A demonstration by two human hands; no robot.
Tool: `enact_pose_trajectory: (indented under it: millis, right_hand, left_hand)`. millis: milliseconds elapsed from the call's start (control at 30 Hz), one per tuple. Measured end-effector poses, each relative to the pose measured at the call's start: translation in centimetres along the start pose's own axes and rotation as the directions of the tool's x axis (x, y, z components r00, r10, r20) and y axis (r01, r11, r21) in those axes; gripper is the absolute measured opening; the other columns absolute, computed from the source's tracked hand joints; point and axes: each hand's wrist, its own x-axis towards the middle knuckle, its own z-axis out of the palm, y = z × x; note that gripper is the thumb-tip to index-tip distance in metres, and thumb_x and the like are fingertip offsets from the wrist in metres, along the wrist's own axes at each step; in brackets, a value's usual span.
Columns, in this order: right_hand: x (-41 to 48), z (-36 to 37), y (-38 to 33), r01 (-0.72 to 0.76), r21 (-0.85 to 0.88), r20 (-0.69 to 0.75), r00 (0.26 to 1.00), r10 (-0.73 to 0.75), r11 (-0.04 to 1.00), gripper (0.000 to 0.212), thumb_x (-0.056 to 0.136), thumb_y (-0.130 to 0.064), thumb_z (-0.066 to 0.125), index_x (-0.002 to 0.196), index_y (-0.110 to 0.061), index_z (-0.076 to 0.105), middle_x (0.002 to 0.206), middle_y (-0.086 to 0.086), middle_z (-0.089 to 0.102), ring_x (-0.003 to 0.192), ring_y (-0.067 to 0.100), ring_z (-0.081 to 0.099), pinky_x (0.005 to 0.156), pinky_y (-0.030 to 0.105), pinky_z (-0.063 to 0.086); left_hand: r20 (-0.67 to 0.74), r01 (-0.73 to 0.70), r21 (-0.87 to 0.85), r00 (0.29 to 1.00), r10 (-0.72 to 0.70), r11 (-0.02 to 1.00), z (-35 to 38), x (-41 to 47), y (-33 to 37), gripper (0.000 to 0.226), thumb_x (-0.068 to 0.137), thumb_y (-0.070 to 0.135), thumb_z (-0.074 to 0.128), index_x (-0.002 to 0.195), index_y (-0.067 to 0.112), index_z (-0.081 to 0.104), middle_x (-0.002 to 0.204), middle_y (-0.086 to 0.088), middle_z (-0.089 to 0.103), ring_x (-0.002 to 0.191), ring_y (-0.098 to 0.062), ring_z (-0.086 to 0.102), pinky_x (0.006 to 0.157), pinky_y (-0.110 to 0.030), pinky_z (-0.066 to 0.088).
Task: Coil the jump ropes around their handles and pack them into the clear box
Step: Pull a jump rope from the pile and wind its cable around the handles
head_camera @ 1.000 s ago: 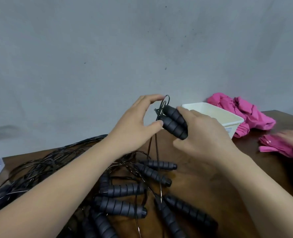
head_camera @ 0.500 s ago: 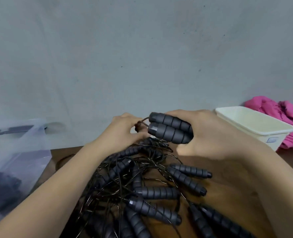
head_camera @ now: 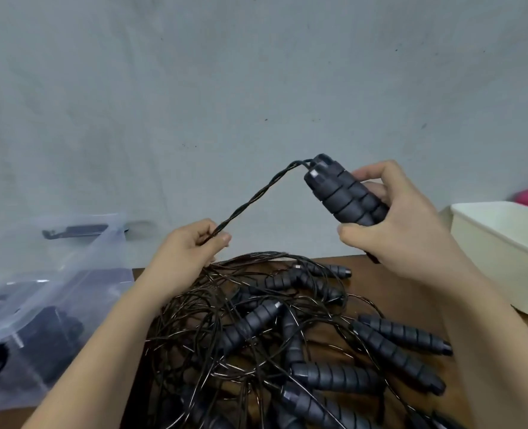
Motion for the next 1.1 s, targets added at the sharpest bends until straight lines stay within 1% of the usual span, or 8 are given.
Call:
enact_pose_trajectory:
  millis: [100, 200, 333, 433, 600, 733, 833, 1100]
  right_hand:
    - [0.5, -0.5, 0.5, -0.029, 0.022, -0.109, 0.994, 0.031, 0.999, 0.058, 0.075, -0.017, 0.081, 0.120, -0.040, 0.053, 0.100, -0.021, 0.077, 0.070, 0.007, 0.071, 0.061, 0.026, 0.057]
    - [0.7, -1.4, 1.0, -0.077, 0.057, -0.150, 0.985, 0.084, 0.995, 0.056, 0.079, -0.015, 0.081, 0.124, -0.039, 0.056, 0.107, -0.012, 0.080, 0.079, 0.019, 0.075, 0.071, 0.044, 0.061]
    - [0.4, 0.9, 1.2, -0.140, 0.206, 0.098, 0.988, 0.122, 0.968, 0.028, 0.086, -0.006, 0.076, 0.108, -0.024, 0.072, 0.079, -0.006, 0.074, 0.059, 0.012, 0.060, 0.059, 0.033, 0.047]
    - [-0.3, 3.6, 0.8, -0.221, 0.354, 0.282, 0.952, 0.122, 0.909, 0.032, 0.079, -0.005, 0.075, 0.109, -0.015, 0.072, 0.098, 0.008, 0.078, 0.059, 0.017, 0.058, 0.062, 0.036, 0.048]
    - [-1.7, 7.0, 0.4, -0.347, 0.409, 0.467, 0.874, 0.133, 0.844, 0.051, 0.071, -0.012, 0.078, 0.121, -0.011, 0.066, 0.110, 0.028, 0.073, 0.064, 0.022, 0.060, 0.052, 0.032, 0.049]
    - [-1.9, 7.7, 1.4, -0.469, 0.418, 0.586, 0.793, 0.164, 0.778, 0.056, 0.076, -0.012, 0.074, 0.129, -0.001, 0.062, 0.099, 0.028, 0.071, 0.082, 0.024, 0.074, 0.050, 0.028, 0.046]
    - [-1.5, 7.6, 1.9, -0.485, 0.534, 0.557, 0.818, 0.143, 0.693, 0.052, 0.077, -0.009, 0.071, 0.128, 0.001, 0.066, 0.118, 0.042, 0.064, 0.073, 0.021, 0.065, 0.048, 0.026, 0.044]
    - [0.4, 4.8, 2.9, -0.376, 0.697, 0.303, 0.926, 0.224, 0.611, 0.040, 0.086, -0.001, 0.065, 0.125, 0.001, 0.061, 0.110, 0.015, 0.076, 0.063, 0.013, 0.051, 0.047, 0.023, 0.040]
  left_hand:
    - [-0.082, 0.052, 0.152, 0.996, -0.040, 0.987, -1.3, 0.5, -1.5, 0.020, 0.104, 0.037, 0.064, 0.089, 0.027, 0.070, 0.060, 0.004, 0.059, 0.060, -0.010, 0.055, 0.069, -0.035, 0.043]
    - [-0.178, 0.060, 0.094, 0.983, -0.042, 0.994, -3.1, 0.2, -1.3, 0.029, 0.110, 0.041, 0.052, 0.092, 0.027, 0.071, 0.060, 0.006, 0.059, 0.067, -0.012, 0.061, 0.081, -0.044, 0.050]
    - [-0.099, -0.024, -0.011, 0.995, 0.023, 1.000, -1.6, -1.1, 2.1, 0.039, 0.109, 0.049, 0.046, 0.088, 0.022, 0.066, 0.052, 0.010, 0.047, 0.065, -0.018, 0.055, 0.080, -0.045, 0.051]
    - [-0.010, -0.021, -0.090, 1.000, 0.020, 0.996, 0.8, -1.8, 4.4, 0.041, 0.104, 0.054, 0.048, 0.083, 0.022, 0.062, 0.050, 0.011, 0.042, 0.053, -0.013, 0.043, 0.071, -0.041, 0.046]
    - [0.258, -0.111, 0.316, 0.966, 0.028, 0.942, 4.3, -3.7, 6.3, 0.028, 0.109, 0.041, 0.050, 0.086, 0.028, 0.060, 0.070, 0.008, 0.064, 0.068, -0.011, 0.060, 0.067, -0.037, 0.047]
    - [0.344, -0.116, 0.326, 0.939, -0.004, 0.938, 4.8, -4.5, 6.9, 0.033, 0.106, 0.034, 0.048, 0.078, 0.048, 0.056, 0.075, 0.004, 0.067, 0.067, -0.016, 0.063, 0.067, -0.036, 0.051]
    - [0.344, -0.179, 0.278, 0.936, 0.076, 0.944, 4.5, -4.4, 6.9, 0.025, 0.107, 0.040, 0.047, 0.088, 0.054, 0.054, 0.078, 0.008, 0.068, 0.069, -0.011, 0.063, 0.067, -0.031, 0.050]
    - [0.288, -0.111, 0.345, 0.957, 0.007, 0.932, 0.8, -2.5, 4.1, 0.032, 0.106, 0.046, 0.057, 0.082, 0.027, 0.067, 0.057, 0.010, 0.054, 0.051, -0.005, 0.045, 0.052, -0.022, 0.034]
